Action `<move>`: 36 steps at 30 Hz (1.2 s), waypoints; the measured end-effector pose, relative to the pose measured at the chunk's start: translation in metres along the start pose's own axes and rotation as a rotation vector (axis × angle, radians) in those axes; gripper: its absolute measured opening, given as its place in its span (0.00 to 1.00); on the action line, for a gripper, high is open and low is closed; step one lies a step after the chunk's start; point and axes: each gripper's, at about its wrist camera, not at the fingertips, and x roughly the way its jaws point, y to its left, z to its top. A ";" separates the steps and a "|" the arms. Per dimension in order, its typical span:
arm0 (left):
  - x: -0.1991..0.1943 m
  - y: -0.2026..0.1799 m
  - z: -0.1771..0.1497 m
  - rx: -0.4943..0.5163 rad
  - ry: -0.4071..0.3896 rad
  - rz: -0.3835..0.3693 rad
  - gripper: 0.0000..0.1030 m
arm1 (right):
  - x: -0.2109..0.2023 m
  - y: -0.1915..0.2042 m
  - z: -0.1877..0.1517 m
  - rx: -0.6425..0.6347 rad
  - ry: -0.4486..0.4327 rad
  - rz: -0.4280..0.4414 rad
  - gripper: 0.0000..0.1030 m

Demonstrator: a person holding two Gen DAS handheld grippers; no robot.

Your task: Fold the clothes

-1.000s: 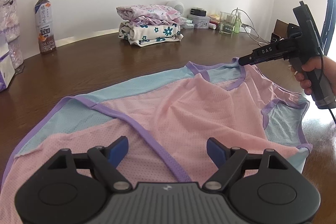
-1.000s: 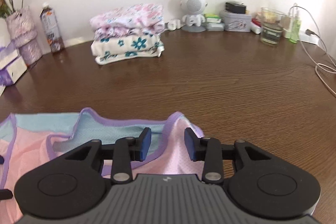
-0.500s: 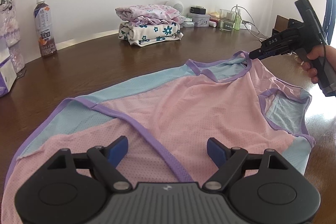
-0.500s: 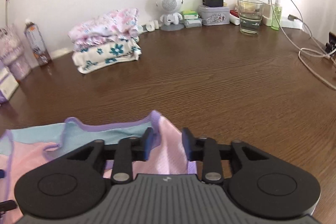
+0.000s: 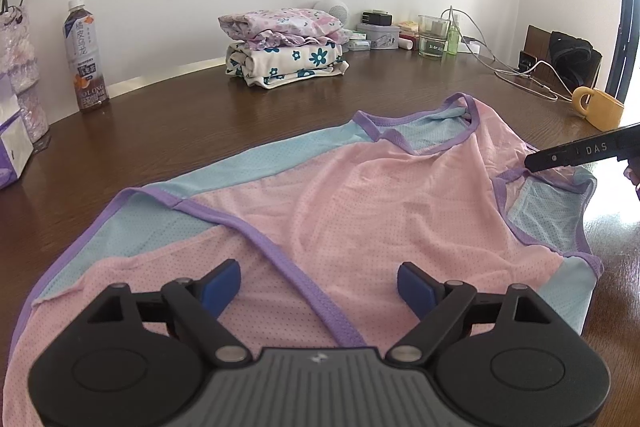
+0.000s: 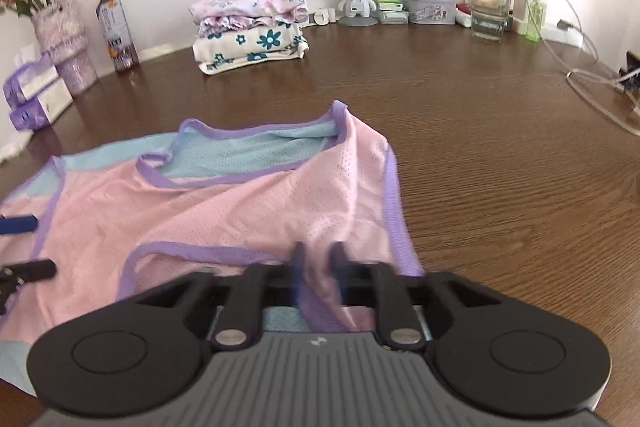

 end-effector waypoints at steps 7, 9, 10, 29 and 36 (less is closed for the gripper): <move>0.001 0.002 0.001 0.002 0.001 0.002 0.83 | -0.015 -0.020 0.007 0.047 -0.012 0.012 0.05; 0.001 0.003 0.001 0.003 0.001 0.002 0.83 | -0.018 -0.024 0.008 0.044 -0.018 -0.015 0.05; 0.001 0.003 0.001 0.003 0.001 0.002 0.83 | -0.016 -0.026 0.008 0.042 -0.011 -0.030 0.05; 0.001 0.002 -0.001 0.007 -0.001 0.002 0.85 | -0.039 -0.004 -0.024 -0.109 -0.010 -0.094 0.04; 0.001 0.003 -0.001 0.007 -0.001 0.002 0.86 | -0.044 -0.023 -0.028 -0.073 0.023 -0.070 0.11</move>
